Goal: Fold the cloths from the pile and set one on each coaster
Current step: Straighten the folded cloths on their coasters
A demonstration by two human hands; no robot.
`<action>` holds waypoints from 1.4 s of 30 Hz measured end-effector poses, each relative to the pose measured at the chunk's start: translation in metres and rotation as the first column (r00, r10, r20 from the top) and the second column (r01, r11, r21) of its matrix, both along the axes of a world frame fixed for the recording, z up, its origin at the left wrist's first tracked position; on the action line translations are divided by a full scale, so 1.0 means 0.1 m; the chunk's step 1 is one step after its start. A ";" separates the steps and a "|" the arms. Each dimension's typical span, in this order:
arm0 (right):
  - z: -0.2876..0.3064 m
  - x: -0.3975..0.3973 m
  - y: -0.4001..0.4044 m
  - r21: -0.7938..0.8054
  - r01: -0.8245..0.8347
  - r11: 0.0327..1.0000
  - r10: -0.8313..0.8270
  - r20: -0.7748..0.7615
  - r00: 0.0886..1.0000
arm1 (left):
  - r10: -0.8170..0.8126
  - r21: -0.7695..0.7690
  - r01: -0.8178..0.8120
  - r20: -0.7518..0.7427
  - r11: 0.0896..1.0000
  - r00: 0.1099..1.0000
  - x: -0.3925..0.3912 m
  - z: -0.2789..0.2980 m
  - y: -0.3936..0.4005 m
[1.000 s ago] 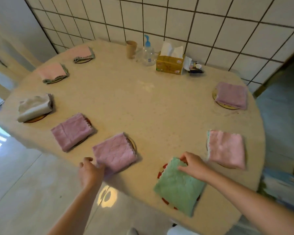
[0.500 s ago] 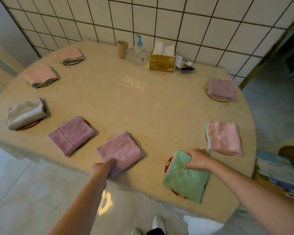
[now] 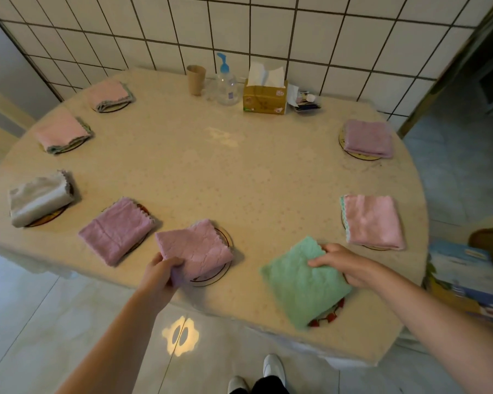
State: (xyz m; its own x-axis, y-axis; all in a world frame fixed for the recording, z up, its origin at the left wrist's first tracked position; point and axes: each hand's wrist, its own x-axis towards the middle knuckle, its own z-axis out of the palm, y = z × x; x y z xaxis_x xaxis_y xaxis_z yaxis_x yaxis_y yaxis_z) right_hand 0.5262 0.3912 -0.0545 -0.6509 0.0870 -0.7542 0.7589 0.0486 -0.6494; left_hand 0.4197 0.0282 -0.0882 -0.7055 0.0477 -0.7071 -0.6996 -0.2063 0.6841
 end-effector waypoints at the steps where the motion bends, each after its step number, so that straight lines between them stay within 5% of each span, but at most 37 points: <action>1: -0.01 0.04 0.00 -0.095 0.130 0.987 -0.131 -0.005 0.991 | -0.033 0.021 0.033 -0.024 0.999 0.999 -0.03 0.03 0.01; 5: -0.11 0.31 -0.11 -0.304 0.430 0.850 -0.418 0.107 0.902 | -0.265 -0.050 0.262 -0.088 0.964 0.960 -0.19 0.18 0.07; 8: -0.25 0.54 -0.21 -0.251 0.528 0.811 -0.508 0.144 0.849 | -0.450 -0.312 0.416 -0.043 0.854 0.892 -0.33 0.09 0.04; 11: -0.31 0.62 -0.23 -0.210 0.556 0.804 -0.549 0.097 0.830 | -0.540 -0.543 0.484 0.067 0.686 0.839 -0.42 -0.02 -0.05; 22: -0.34 0.60 -0.19 -0.092 0.533 0.841 -0.536 -0.001 0.844 | -0.624 -0.659 0.492 0.043 0.569 0.780 -0.52 0.01 -0.23; 26: -0.38 0.59 -0.13 0.018 0.446 0.895 -0.445 -0.043 0.894 | -0.606 -0.688 0.446 0.012 0.573 0.796 -0.49 0.04 -0.18; 30: -0.41 0.60 -0.06 0.307 0.278 0.910 -0.273 -0.059 0.960 | -0.607 -0.762 0.400 0.012 0.509 0.795 -0.46 0.02 -0.14; 33: -0.41 0.58 -0.03 0.580 0.105 0.808 -0.099 -0.043 0.994 | -0.618 -0.846 0.367 0.057 0.387 0.784 -0.44 0.02 -0.12; 36: -0.37 0.54 0.01 0.691 -0.021 0.723 0.009 0.021 1.000 | -0.648 -0.912 0.330 0.101 0.243 0.755 -0.43 0.03 -0.13; 40: -0.23 0.42 0.06 0.816 -0.203 0.541 0.188 0.117 0.975 | -0.601 -0.913 0.320 0.112 0.252 0.792 -0.42 0.09 -0.20; 42: -0.13 0.29 0.01 0.826 -0.205 0.524 0.250 0.081 0.965 | -0.599 -0.912 0.303 0.083 0.277 0.796 -0.43 0.15 -0.25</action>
